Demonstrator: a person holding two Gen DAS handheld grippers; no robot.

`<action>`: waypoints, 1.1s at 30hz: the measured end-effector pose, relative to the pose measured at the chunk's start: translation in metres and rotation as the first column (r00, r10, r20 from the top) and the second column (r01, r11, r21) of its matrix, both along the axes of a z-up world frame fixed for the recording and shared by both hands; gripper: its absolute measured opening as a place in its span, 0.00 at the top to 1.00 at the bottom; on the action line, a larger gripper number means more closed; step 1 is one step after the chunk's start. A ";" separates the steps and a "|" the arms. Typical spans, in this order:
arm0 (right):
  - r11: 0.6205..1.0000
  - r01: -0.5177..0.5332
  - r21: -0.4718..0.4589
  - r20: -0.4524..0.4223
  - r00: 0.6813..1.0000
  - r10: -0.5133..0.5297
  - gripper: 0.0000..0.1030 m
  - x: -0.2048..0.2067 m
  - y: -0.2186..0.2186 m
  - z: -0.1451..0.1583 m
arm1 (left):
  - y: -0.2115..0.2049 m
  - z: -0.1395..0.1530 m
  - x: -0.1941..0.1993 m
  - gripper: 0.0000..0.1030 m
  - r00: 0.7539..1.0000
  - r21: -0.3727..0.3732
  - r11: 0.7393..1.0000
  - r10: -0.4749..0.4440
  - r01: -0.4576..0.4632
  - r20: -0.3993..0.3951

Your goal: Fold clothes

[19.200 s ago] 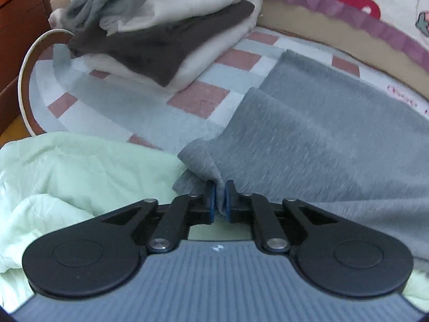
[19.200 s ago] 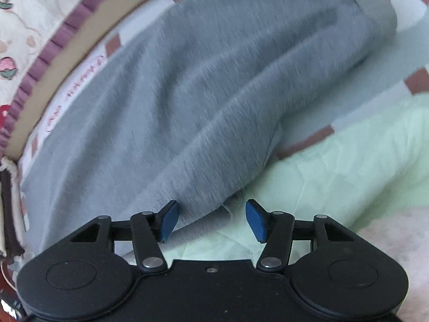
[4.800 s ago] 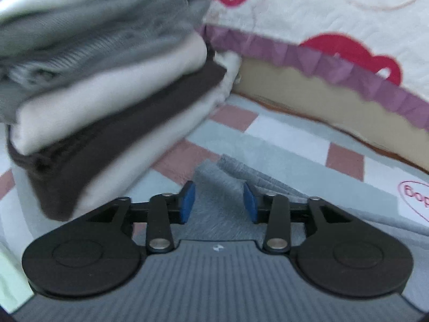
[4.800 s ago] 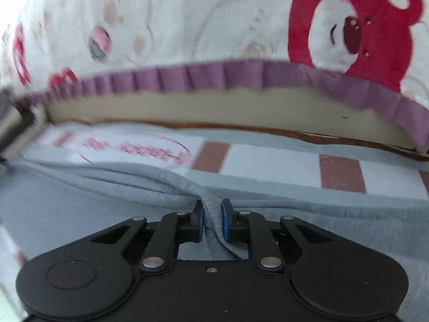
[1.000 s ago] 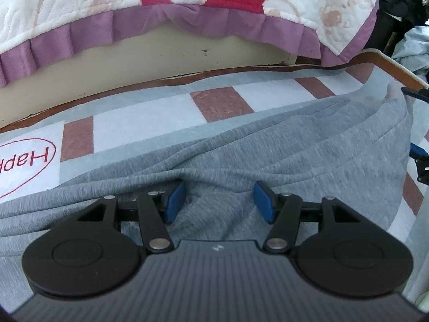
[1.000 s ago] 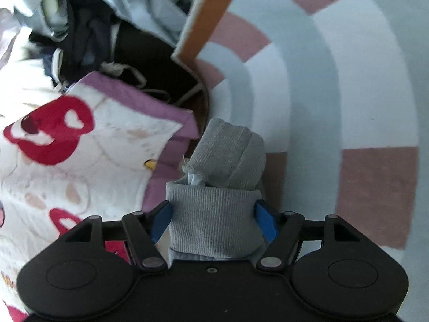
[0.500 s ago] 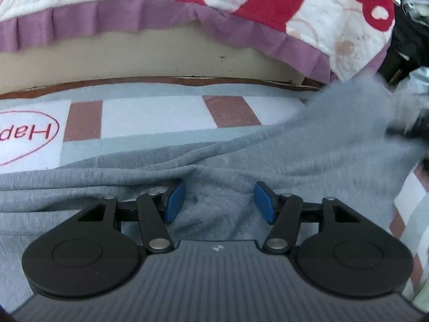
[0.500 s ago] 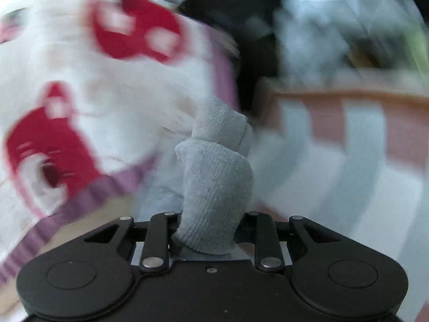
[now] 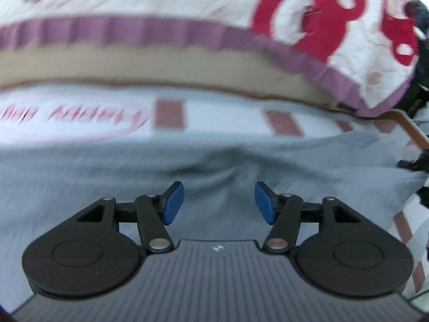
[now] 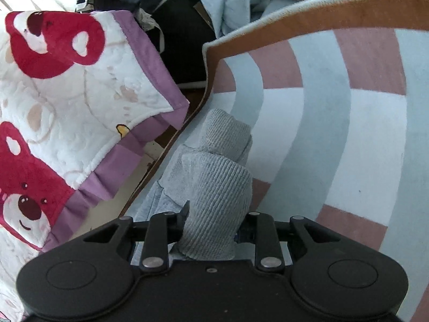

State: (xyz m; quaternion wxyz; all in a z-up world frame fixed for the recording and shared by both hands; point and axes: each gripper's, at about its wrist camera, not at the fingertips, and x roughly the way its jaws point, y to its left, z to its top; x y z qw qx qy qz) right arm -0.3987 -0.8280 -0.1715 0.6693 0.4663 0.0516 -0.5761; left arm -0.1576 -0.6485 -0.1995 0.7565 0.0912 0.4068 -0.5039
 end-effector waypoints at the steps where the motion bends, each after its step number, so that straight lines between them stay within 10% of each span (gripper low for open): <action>1: 1.000 -0.003 -0.013 -0.007 1.000 0.003 0.71 0.000 0.003 0.003 | 0.004 -0.008 0.001 0.43 1.000 0.006 1.000 0.029 -0.029 -0.010; 10: 0.997 0.004 -0.072 -0.092 0.996 -0.011 0.76 0.001 0.008 0.015 | -0.047 -0.001 0.007 0.42 0.998 -0.005 1.000 0.000 0.001 0.055; 20: 0.995 0.063 0.076 0.145 0.987 -0.074 0.49 -0.024 0.001 -0.013 | -0.095 0.004 0.025 0.42 0.981 0.203 0.961 -0.195 0.188 0.015; 28: 0.988 0.061 0.139 0.217 0.972 -0.091 0.42 -0.021 0.006 -0.044 | -0.092 0.041 0.047 0.41 0.947 0.366 0.876 -0.267 0.315 -0.177; 33: 0.999 -0.003 0.047 0.160 0.987 -0.005 0.66 0.000 0.011 -0.043 | -0.045 0.086 0.055 0.41 0.922 0.505 0.791 -0.387 0.346 -0.026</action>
